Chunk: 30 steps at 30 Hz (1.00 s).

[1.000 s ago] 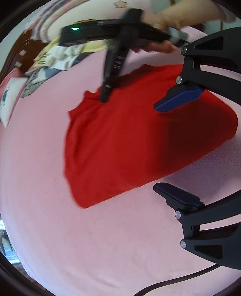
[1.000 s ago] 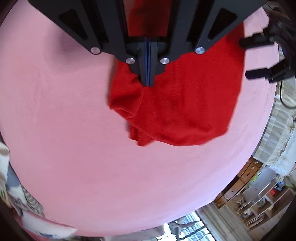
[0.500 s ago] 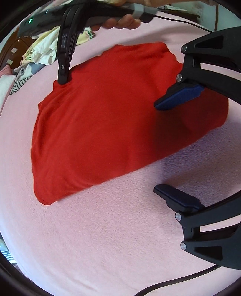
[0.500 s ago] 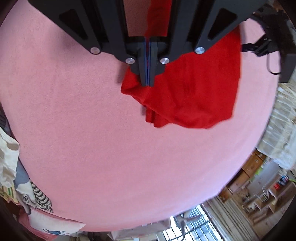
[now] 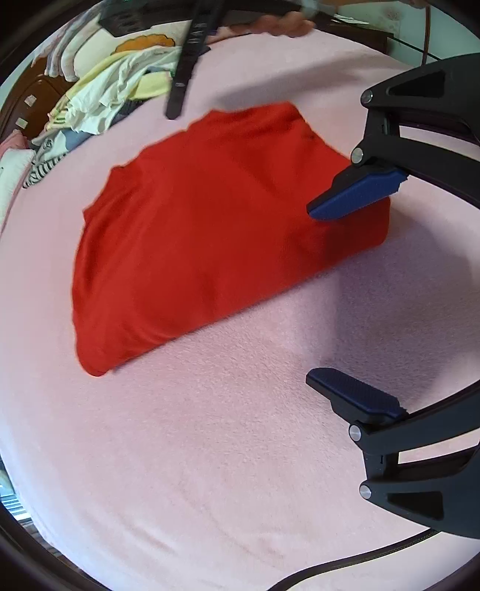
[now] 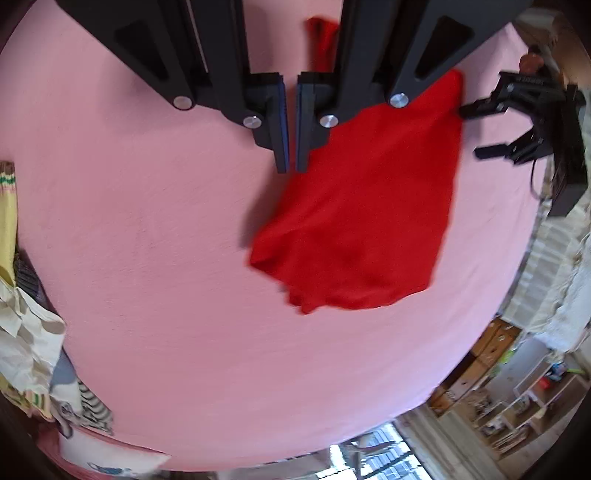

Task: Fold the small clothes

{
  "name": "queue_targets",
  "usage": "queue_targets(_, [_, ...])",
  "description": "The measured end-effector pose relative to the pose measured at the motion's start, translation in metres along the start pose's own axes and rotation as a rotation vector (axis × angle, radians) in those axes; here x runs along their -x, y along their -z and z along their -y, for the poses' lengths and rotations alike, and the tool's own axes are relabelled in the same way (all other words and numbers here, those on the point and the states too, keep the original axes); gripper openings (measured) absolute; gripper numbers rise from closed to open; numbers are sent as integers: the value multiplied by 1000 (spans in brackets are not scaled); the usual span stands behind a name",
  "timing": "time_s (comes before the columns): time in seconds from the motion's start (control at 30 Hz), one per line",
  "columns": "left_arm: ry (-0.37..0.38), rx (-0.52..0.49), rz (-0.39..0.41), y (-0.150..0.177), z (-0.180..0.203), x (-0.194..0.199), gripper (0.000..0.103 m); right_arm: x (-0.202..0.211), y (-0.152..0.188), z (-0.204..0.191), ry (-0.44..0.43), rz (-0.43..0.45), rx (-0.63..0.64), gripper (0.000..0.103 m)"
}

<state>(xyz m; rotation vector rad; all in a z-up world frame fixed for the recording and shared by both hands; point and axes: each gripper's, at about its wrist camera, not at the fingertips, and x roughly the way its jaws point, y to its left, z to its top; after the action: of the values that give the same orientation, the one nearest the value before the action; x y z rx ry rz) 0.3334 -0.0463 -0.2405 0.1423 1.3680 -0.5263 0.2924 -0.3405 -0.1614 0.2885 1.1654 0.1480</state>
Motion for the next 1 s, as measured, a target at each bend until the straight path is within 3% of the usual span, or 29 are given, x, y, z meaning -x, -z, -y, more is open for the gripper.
queue_targets(0.2, [-44, -17, 28, -8, 27, -1, 81, -16, 8, -47, -32, -21, 85, 4])
queue_targets(0.7, [-43, 48, -48, 22, 13, -20, 81, -25, 39, -36, 22, -107, 132, 4])
queue_targets(0.97, [-63, 20, -55, 25, 7, 5, 81, -8, 47, -27, 35, -115, 144, 4])
queue_targets(1.0, [-68, 12, -48, 23, 7, 10, 81, -6, 46, -25, 25, -116, 138, 9])
